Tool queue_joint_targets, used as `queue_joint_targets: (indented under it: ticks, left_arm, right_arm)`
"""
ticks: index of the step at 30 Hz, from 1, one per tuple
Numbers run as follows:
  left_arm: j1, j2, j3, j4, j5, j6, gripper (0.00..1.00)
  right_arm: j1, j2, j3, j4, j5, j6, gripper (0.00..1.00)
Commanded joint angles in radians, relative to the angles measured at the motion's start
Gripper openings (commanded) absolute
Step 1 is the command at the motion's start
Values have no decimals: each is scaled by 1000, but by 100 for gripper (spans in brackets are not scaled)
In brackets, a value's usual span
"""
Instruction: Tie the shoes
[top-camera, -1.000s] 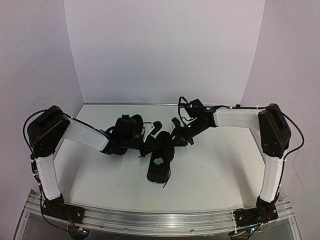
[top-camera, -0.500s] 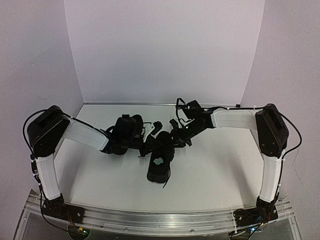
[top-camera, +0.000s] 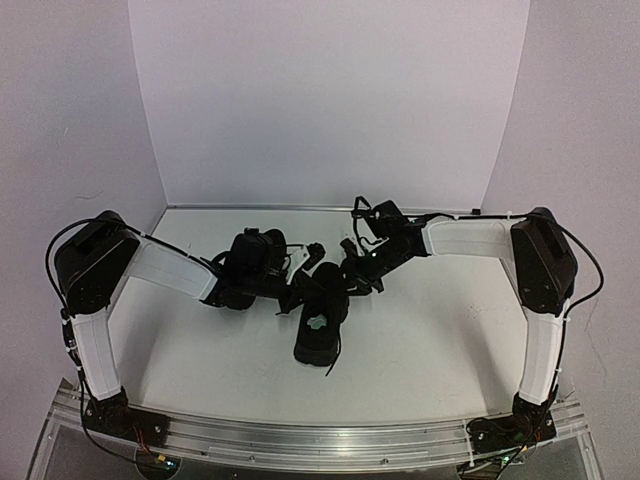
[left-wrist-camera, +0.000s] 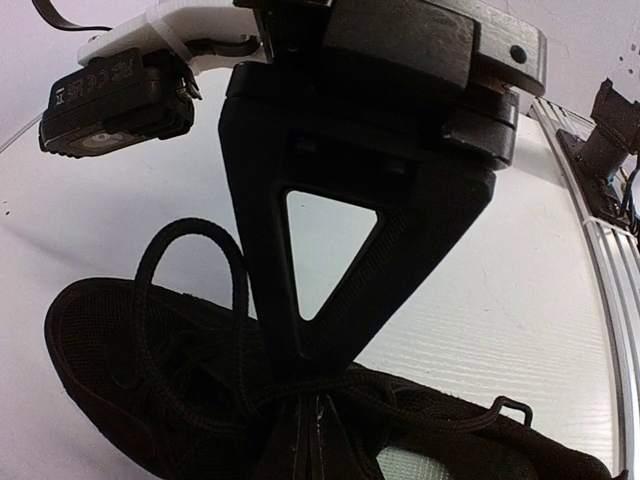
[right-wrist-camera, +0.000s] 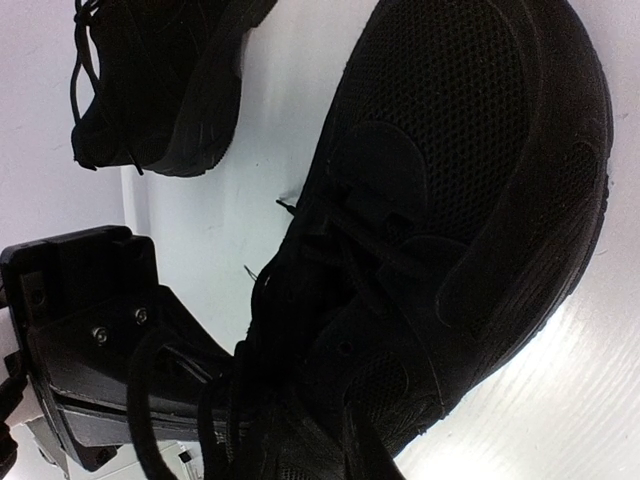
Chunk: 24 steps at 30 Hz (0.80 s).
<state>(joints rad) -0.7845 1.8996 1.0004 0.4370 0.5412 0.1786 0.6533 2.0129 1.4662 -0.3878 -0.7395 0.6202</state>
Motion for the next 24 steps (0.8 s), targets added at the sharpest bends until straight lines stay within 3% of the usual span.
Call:
queue_joint_targets:
  ticks: [1, 11, 24]
  left_arm:
    - [-7, 3, 23, -47, 31, 19, 0]
    - [-9, -2, 20, -63, 32, 39, 0]
    - [-9, -11, 17, -56, 16, 34, 0]
  right_arm:
    - [10, -33, 27, 81, 2, 30, 22]
    - [9, -57, -3, 111, 48, 74, 23]
    - [26, -25, -9, 112, -51, 57, 21]
